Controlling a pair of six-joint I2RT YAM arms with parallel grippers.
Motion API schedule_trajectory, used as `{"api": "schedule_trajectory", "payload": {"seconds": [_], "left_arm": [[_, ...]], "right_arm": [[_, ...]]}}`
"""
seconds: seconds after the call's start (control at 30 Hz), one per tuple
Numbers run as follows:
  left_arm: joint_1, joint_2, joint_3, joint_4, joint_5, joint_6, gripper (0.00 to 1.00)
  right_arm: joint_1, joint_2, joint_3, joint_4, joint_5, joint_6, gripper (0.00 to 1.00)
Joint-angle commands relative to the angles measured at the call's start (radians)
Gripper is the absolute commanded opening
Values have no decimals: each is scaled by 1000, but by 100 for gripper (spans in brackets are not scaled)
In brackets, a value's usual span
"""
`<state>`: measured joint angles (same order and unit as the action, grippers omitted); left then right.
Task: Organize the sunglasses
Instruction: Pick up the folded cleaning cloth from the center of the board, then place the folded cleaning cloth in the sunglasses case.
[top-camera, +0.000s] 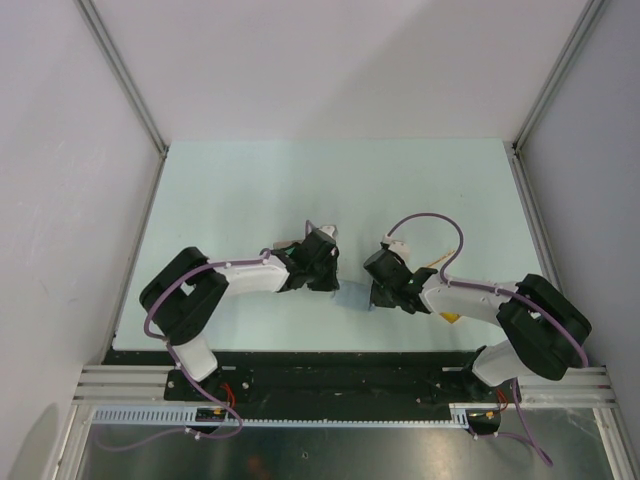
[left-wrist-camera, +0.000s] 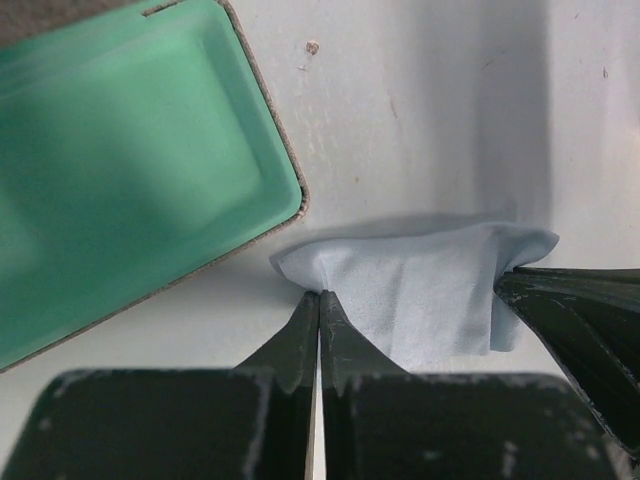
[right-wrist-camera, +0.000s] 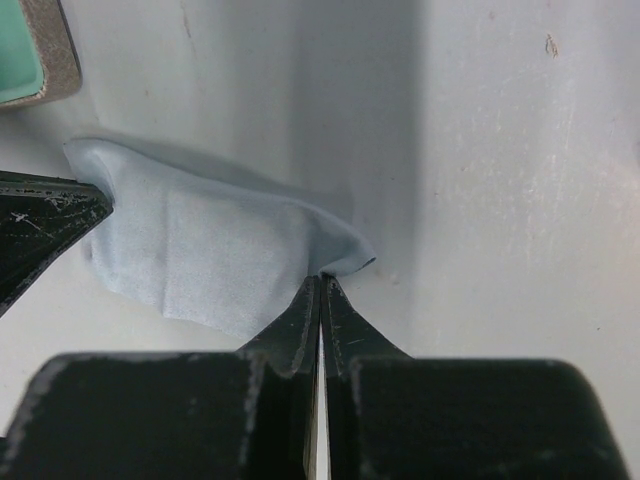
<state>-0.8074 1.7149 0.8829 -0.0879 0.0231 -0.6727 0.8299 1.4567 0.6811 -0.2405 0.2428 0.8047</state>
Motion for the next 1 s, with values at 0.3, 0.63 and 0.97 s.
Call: {"api": "schedule_trajectory", "payload": {"seconds": [0.3, 0.63, 0.97], "left_arm": [[-7, -133, 13, -81, -78, 15, 0], [-3, -216, 13, -134, -147, 7, 0], [66, -297, -5, -199, -221, -4, 0]], "right_arm": [[29, -36, 61, -45, 44, -61, 0], [40, -58, 146, -19, 36, -107, 0], [31, 48, 271, 33, 24, -186, 0]]}}
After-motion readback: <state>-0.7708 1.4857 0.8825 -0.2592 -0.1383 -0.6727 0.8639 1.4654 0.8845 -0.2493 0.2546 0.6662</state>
